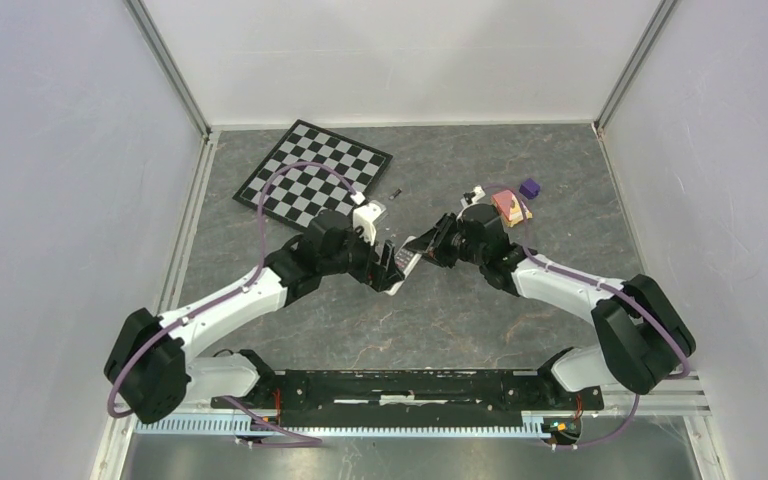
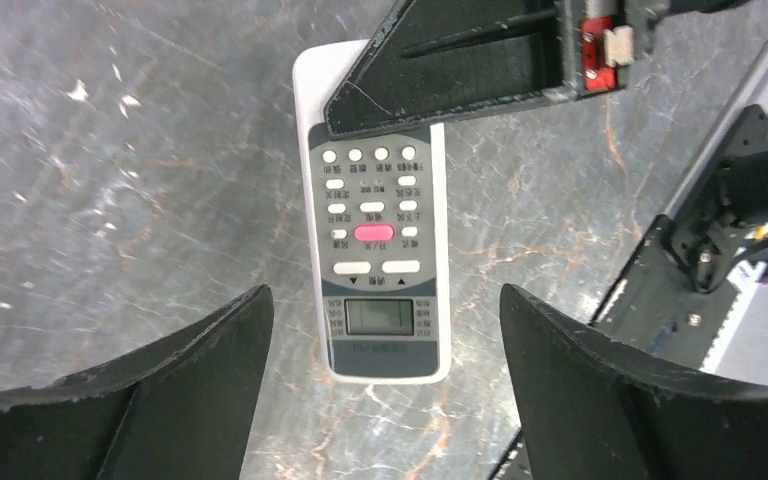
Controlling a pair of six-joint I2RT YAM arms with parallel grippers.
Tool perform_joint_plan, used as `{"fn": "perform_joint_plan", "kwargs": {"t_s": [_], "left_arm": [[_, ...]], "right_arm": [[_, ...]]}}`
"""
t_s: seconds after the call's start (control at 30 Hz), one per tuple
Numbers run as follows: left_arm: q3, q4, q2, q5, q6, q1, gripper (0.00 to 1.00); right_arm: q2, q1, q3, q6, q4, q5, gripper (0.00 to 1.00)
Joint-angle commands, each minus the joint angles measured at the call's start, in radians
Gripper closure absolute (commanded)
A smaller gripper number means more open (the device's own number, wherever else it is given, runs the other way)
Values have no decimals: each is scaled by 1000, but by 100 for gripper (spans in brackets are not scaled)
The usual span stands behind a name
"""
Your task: Load the batteries into the remote control
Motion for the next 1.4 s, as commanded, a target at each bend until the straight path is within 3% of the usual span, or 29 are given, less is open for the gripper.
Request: {"fn": "perform_joint_plan", "kwargs": {"t_s": [0.0,0.17,0.27,0.47,0.67,0.73,0.87,0.93,1.0,1.1,1.17,1.23,1.37], "left_arm": [[-40,109,-65,-149,198,-44,11],[-194,327,-144,-150,543,-167,10],[-276,468,-178,-243,627,-222,10],[-315,644,-51,-588,866,-335,31],[-349,895,85,-773,1021,-416,59],[-344,901,69,-768,1006,-425,67],[-312,780,1,-705,897,-425,80],[-295,718,-22,-664,827,-421,82],[-280,645,-36,-617,758,-414,82],[-254,555,-47,-573,595,-384,82],[-228,485,-53,-510,465,-346,80],[-193,406,-64,-470,337,-309,79],[-104,207,-86,-209,113,-184,78]], "right_arm": [[-37,4,71,99,-92,90,100],[-3,4,106,187,-156,39,100],[1,4,126,220,-187,35,100],[-3,4,140,261,-208,6,100],[-6,4,144,284,-191,-16,100],[-3,0,151,262,-205,-15,92],[-10,-17,138,192,-202,-25,42],[-18,-29,135,125,-195,-43,24],[-27,-54,131,11,-151,-106,13],[-84,-119,59,-130,1,-273,5],[-153,-148,-38,-158,201,-364,2],[-221,-175,-93,-234,310,-412,2],[-337,-190,-35,-650,77,-382,2]]}}
